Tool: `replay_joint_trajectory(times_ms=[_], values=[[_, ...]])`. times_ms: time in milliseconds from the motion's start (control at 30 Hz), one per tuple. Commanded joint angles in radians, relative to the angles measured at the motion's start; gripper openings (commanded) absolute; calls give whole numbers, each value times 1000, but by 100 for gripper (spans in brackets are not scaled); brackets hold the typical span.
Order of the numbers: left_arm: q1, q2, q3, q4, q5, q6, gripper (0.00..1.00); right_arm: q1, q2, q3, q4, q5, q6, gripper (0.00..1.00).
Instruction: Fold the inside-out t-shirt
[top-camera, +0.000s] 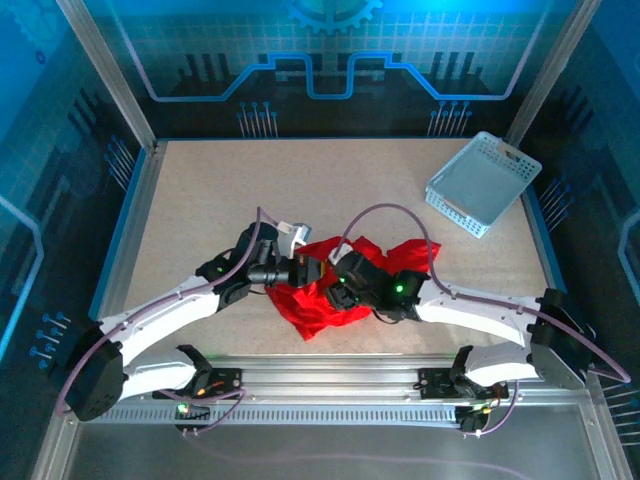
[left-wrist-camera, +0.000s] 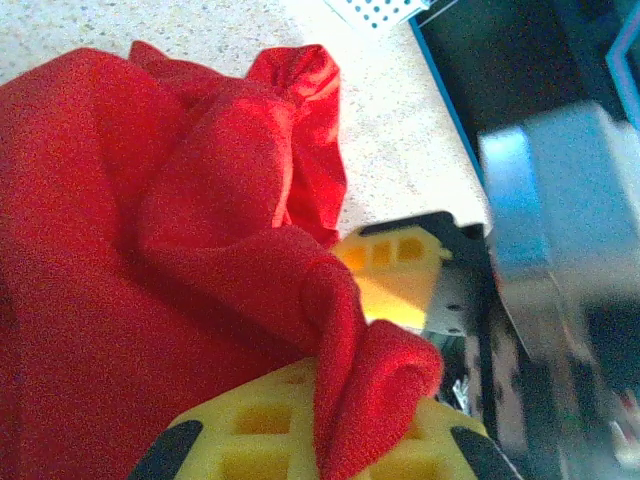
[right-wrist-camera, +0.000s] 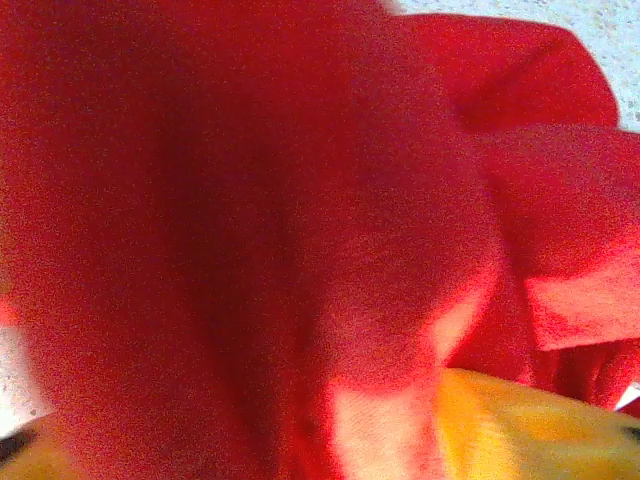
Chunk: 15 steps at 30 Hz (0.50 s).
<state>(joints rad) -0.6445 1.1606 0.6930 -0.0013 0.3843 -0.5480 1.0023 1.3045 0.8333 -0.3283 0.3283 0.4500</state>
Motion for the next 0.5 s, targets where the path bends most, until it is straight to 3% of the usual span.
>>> replay_joint_trajectory(times_ms=[0, 100, 167, 233, 300, 333, 467], values=[[12, -46, 5, -2, 63, 35, 0, -81, -40, -2, 106, -102, 13, 40], [32, -43, 0, -18, 42, 46, 0, -131, -88, -48, 161, -228, -19, 19], [54, -33, 2, -23, 17, 37, 0, -131, -123, -64, 170, -277, -53, 16], [67, -14, 14, -48, -56, 31, 10, -130, -157, -86, 174, -319, -73, 10], [70, 16, 39, -80, -118, 35, 11, -130, -191, -119, 193, -349, -82, 6], [71, 37, 56, -96, -138, 37, 19, -131, -209, -136, 208, -368, -82, 5], [70, 106, 106, -126, -158, 40, 35, -133, -257, -186, 274, -438, -70, 0]])
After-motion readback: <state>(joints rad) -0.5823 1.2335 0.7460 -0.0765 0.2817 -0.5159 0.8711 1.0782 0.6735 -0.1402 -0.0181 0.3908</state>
